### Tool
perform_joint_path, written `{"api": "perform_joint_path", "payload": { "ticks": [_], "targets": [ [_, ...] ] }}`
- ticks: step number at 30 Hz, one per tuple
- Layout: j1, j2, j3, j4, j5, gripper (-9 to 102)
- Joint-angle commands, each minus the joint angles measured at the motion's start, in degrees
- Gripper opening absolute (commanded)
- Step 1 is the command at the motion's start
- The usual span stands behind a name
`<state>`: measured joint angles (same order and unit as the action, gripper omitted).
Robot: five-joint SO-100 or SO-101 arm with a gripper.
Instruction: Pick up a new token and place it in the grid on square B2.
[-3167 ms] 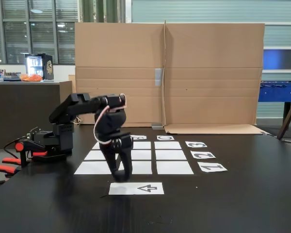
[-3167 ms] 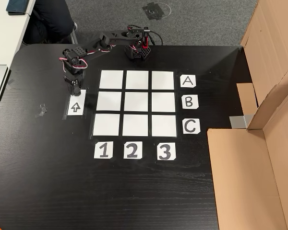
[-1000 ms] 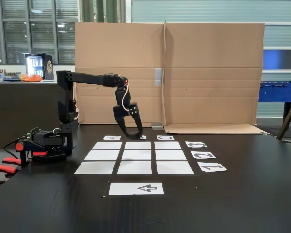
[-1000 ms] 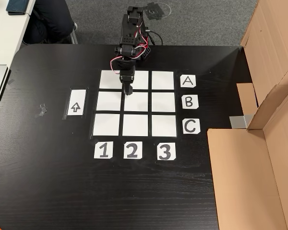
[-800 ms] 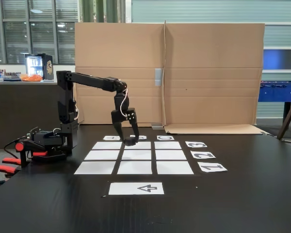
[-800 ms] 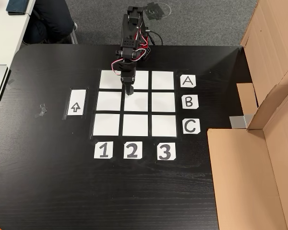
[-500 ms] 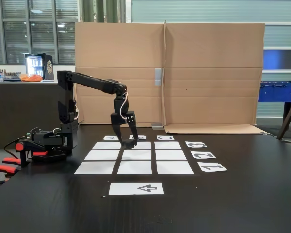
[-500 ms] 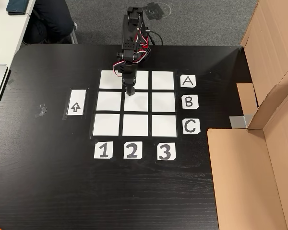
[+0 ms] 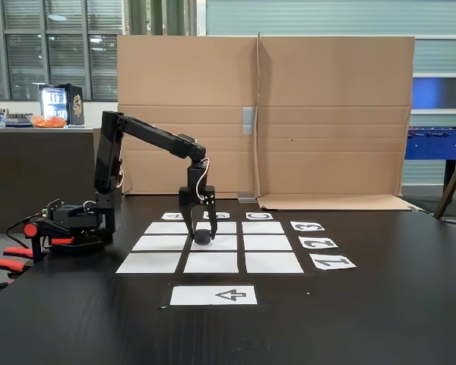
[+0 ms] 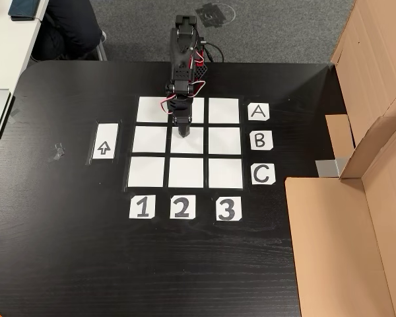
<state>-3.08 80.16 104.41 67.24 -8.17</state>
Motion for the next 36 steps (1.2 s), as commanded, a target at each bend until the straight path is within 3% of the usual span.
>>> {"api": "perform_joint_path", "payload": {
  "ticks": [1, 36],
  "targets": [
    [-0.88, -1.14, -4.04, -0.53, -0.18, 0],
    [-2.46, -7.12, -8.09, -1.41, -0.44, 1]
  ]
}}
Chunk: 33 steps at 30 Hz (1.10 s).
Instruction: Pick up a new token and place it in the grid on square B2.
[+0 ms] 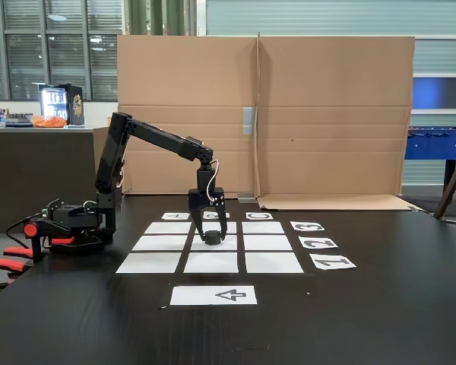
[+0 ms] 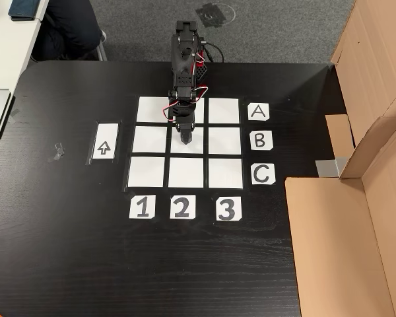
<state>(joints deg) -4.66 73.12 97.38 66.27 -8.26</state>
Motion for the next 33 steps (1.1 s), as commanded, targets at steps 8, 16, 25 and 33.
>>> {"api": "perform_joint_path", "payload": {
  "ticks": [8, 16, 25, 33],
  "targets": [
    [-0.88, -0.44, -1.05, -0.09, -0.35, 7],
    [-0.62, -0.44, -0.88, 0.18, -0.35, 16],
    [-0.62, -0.26, -0.88, 0.79, -0.26, 31],
    [-0.53, 1.41, -1.14, 1.67, -0.26, 33]
  ]
}}
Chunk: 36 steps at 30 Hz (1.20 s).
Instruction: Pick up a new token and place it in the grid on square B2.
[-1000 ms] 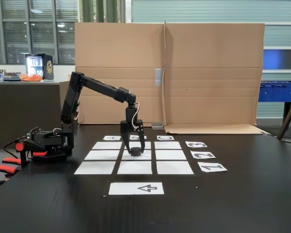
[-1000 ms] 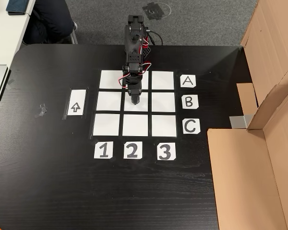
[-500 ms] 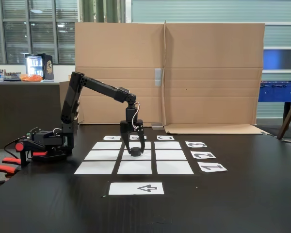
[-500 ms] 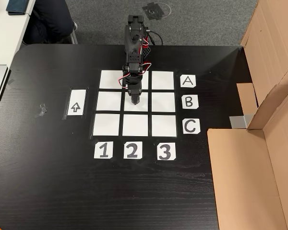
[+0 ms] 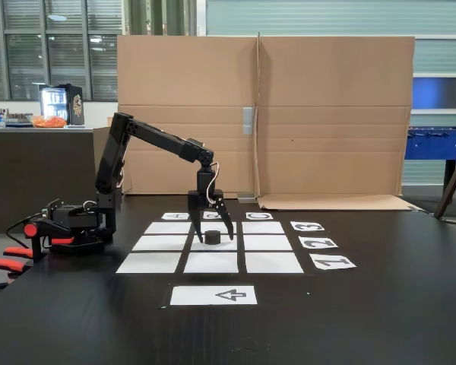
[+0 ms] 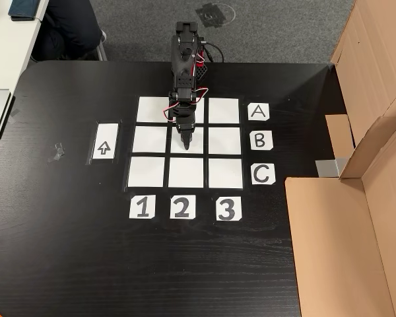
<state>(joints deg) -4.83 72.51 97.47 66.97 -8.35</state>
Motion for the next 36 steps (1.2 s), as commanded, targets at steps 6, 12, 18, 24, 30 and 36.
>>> {"api": "perform_joint_path", "payload": {
  "ticks": [6, 12, 18, 24, 30, 36],
  "targets": [
    [-1.67, 3.34, -1.49, 2.37, 0.0, 37],
    [-2.37, 5.54, -1.41, 3.08, 0.09, 39],
    [-2.55, 9.93, -1.67, 4.04, 0.09, 39],
    [-2.64, 16.0, -2.02, 6.5, 0.09, 39],
    [-3.34, 23.82, -2.02, 11.16, 0.09, 39],
    [-2.64, 34.98, -2.02, 16.44, -0.18, 39]
  ]
}}
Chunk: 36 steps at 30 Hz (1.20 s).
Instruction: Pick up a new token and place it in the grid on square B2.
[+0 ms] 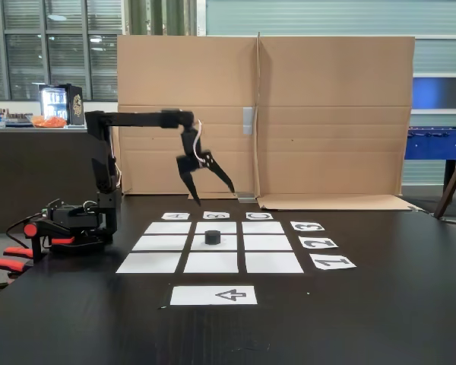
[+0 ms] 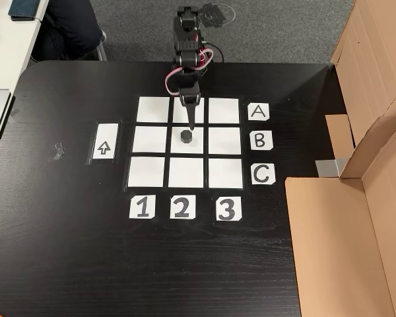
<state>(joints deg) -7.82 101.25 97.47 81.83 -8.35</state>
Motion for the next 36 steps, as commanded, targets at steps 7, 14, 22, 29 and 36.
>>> {"api": "perform_joint_path", "payload": {
  "ticks": [7, 14, 22, 29, 36],
  "targets": [
    [-4.39, 17.23, -1.23, 8.44, -0.18, 39],
    [-17.84, 24.43, 2.55, 10.46, 2.37, 39],
    [-37.27, 30.76, 10.02, 9.93, 5.8, 39],
    [-51.06, 41.04, 20.3, 2.55, 5.71, 37],
    [-60.64, 57.04, 33.22, -7.29, 5.63, 35]
  ]
}}
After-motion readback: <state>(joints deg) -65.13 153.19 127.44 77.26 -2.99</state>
